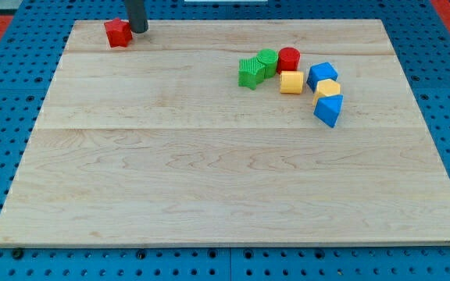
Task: Point at the red circle
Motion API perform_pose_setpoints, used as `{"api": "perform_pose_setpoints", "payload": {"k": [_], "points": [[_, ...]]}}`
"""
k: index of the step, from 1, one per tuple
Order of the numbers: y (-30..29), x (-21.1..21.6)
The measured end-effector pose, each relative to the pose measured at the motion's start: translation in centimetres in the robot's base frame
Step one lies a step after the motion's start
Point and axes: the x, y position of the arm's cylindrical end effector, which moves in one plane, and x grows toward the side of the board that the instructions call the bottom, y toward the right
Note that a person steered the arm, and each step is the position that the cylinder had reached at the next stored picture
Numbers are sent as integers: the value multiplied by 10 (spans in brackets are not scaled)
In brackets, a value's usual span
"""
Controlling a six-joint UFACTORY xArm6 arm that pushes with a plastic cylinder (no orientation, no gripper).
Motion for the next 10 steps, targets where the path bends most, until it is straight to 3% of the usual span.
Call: {"api": "perform_pose_setpoints", "payload": {"k": [1, 2, 3, 10], "points": [[0, 0], [87, 12], [189, -2], [206, 0]]}}
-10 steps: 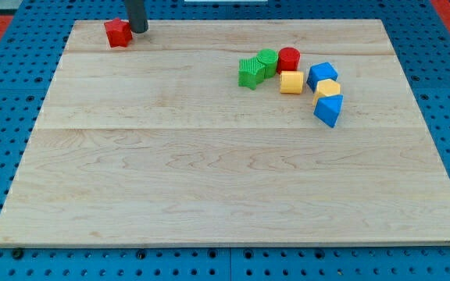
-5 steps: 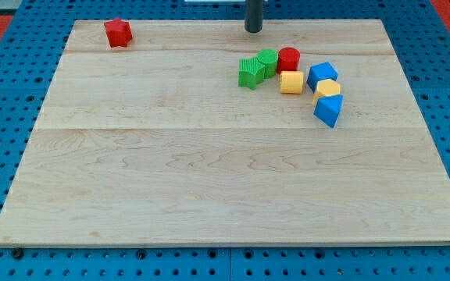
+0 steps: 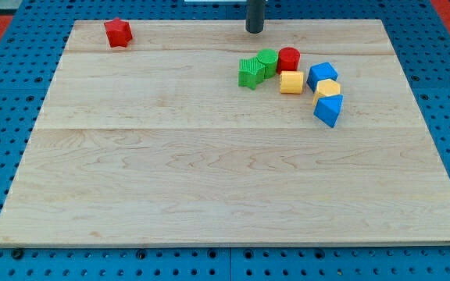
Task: Point at the red circle
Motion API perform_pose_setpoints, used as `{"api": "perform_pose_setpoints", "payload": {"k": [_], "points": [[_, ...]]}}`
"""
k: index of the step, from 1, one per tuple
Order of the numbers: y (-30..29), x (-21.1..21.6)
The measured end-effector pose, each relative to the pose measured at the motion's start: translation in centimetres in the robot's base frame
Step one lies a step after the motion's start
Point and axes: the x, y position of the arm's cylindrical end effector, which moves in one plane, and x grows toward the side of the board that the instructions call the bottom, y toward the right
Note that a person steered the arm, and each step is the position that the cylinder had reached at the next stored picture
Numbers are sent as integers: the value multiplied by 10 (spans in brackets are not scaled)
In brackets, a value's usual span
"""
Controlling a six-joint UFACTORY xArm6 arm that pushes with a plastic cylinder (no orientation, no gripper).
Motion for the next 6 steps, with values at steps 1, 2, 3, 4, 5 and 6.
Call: {"api": "perform_pose_setpoints", "payload": {"k": [1, 2, 3, 4, 5, 6], "points": [[0, 0], [0, 0], [-2, 4], [45, 26], [45, 66], [61, 70]]}}
